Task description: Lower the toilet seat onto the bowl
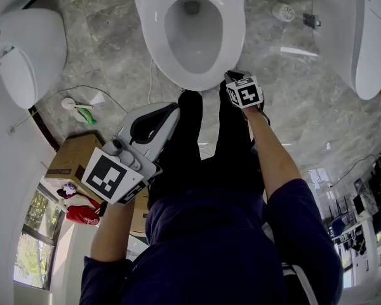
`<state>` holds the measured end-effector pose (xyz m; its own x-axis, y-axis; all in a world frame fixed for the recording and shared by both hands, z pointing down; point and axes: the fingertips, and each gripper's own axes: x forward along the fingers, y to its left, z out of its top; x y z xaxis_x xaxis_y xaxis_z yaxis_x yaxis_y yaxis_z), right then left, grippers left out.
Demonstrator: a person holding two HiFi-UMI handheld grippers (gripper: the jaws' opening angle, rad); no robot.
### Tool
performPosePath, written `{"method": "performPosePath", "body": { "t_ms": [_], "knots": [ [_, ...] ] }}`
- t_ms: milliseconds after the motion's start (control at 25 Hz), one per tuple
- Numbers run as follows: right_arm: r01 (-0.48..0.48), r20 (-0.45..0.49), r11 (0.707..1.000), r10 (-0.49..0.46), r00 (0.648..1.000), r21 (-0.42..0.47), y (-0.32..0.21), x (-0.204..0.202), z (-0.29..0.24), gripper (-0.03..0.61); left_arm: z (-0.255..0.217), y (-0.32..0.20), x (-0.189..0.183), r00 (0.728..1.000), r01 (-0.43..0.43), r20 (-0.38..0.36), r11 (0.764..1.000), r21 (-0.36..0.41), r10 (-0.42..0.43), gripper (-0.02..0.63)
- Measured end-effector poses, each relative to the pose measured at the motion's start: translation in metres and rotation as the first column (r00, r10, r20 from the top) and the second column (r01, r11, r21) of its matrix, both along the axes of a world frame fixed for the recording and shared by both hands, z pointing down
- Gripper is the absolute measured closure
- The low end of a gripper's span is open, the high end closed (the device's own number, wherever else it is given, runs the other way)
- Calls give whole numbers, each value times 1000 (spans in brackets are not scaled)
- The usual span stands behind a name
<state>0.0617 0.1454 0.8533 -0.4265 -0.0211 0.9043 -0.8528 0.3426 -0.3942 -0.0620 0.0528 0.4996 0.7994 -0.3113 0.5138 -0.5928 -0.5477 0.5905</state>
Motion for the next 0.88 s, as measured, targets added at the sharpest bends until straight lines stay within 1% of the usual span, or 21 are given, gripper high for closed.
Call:
{"method": "performPosePath", "body": {
  "t_ms": [160,400,640,880],
  "knots": [
    [-5,4,1000,5,1000,12,-3,0,-5,549,-1,-1,1,1000,-15,-3,1000,18,15,611],
    [14,13,998,-15,1000,66,-13,5,-39,549,-24,-6,7,1000,-11,-17,997,70,13,611],
    [36,35,987,-42,998,155,-40,2,-91,549,-56,-9,3,1000,2,-24,991,131,1,611],
    [49,88,966,-74,993,254,-62,-16,-158,558,-87,-12,3,999,19,-31,982,186,-13,611]
  ]
}}
